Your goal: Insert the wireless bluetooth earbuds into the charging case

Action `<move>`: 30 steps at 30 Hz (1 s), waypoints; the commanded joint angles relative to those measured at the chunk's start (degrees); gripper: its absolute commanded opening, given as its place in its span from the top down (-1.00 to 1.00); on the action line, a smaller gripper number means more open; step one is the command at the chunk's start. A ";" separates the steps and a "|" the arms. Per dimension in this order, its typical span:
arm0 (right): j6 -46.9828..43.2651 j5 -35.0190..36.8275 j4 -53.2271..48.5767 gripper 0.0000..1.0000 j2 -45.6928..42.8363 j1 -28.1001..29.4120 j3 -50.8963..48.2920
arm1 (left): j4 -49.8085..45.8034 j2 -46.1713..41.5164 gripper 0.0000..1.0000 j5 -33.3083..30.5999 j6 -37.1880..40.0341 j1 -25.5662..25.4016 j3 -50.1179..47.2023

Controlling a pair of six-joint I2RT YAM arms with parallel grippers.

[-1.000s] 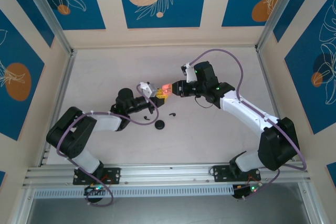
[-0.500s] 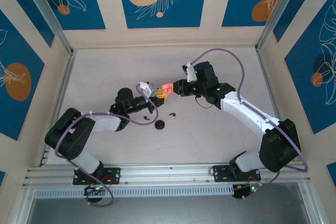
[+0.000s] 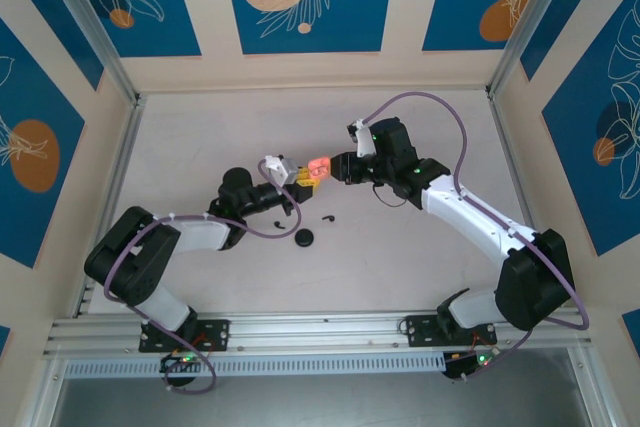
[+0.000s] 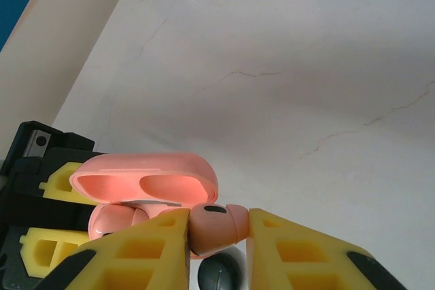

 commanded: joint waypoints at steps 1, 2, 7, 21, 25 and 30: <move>-1.66 -1.66 -2.31 0.49 1.05 0.57 -0.38 | 2.70 -1.44 0.75 0.91 -0.44 -0.58 0.67; -1.66 -2.29 -2.15 0.48 1.02 0.57 -0.41 | 2.69 -1.44 0.75 0.88 -0.44 -0.60 0.62; -1.48 -4.63 -0.77 0.44 0.93 0.57 -0.37 | 2.55 -1.44 0.75 0.89 -0.44 -0.52 0.76; 1.66 -9.94 3.04 0.23 -0.84 -1.84 -1.45 | 2.57 -1.62 0.75 1.07 -0.40 -0.59 0.67; 2.19 -11.18 3.69 0.02 -1.74 -2.58 -1.69 | 2.80 -1.63 0.75 1.25 -0.57 -0.57 0.58; 2.38 -12.40 4.63 -0.22 -2.74 -3.21 -1.87 | 2.82 -1.80 0.75 1.44 -0.62 -0.58 0.53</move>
